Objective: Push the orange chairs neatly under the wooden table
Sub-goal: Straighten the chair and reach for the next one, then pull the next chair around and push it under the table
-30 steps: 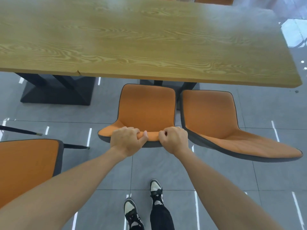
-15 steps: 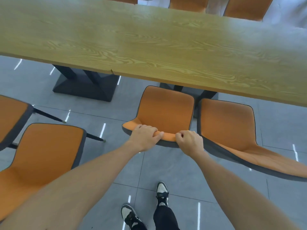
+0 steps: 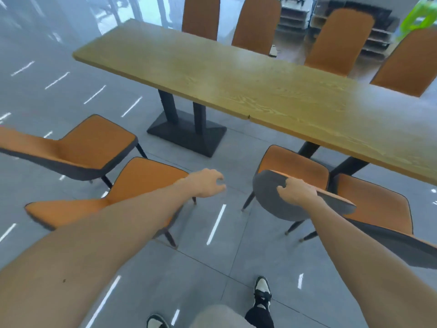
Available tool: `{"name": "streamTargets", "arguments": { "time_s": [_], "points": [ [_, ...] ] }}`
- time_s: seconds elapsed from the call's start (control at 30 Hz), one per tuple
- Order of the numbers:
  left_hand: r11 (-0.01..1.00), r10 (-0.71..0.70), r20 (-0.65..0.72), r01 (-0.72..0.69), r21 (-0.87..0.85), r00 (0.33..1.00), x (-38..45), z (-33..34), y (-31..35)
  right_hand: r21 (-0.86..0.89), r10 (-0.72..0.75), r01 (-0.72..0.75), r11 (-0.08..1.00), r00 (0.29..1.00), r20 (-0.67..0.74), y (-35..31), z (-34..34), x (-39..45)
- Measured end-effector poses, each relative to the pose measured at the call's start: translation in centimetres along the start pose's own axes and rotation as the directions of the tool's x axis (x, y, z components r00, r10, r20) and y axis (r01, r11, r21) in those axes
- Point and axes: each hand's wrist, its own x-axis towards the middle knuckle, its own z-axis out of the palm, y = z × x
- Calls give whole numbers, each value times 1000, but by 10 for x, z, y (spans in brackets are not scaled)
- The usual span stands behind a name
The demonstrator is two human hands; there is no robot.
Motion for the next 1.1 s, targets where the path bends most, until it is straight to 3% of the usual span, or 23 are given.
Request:
{"name": "streamTargets", "arguments": {
  "time_s": [0.2, 0.33, 0.43, 0.63, 0.77, 0.87, 0.97, 1.1],
  "points": [
    [991, -108, -279, 81, -106, 954, -122, -15, -148, 25, -132, 136, 990, 984, -118, -189, 34, -68],
    [985, -171, -459, 135, -110, 872, -161, -10, -223, 24, -300, 326, 945, 894, -333, -290, 69, -103],
    [979, -204, -523, 163, -123, 828, -190, 8, -269, 70, -360, 416, 907, 849, -387, -351, 102, -120],
    [947, -321, -530, 284, -154, 785, -234, 57, -350, 175, -398, 479, 860, 846, -355, -443, 183, -145],
    [930, -362, -391, 299, -214, 846, -247, 99, -398, 199, -385, 430, 881, 894, -229, -471, 242, -161],
    [957, -275, -365, 217, -191, 889, -248, 122, -429, 182, -358, 382, 906, 921, -153, -485, 274, -168],
    [983, -175, -427, 134, -125, 887, -244, 128, -451, 167, -237, 280, 945, 941, -240, -501, 287, -172],
    [991, -126, -312, 108, -75, 942, -223, 121, -475, 182, -98, 151, 972, 957, -272, -523, 289, -165]
  ]
}}
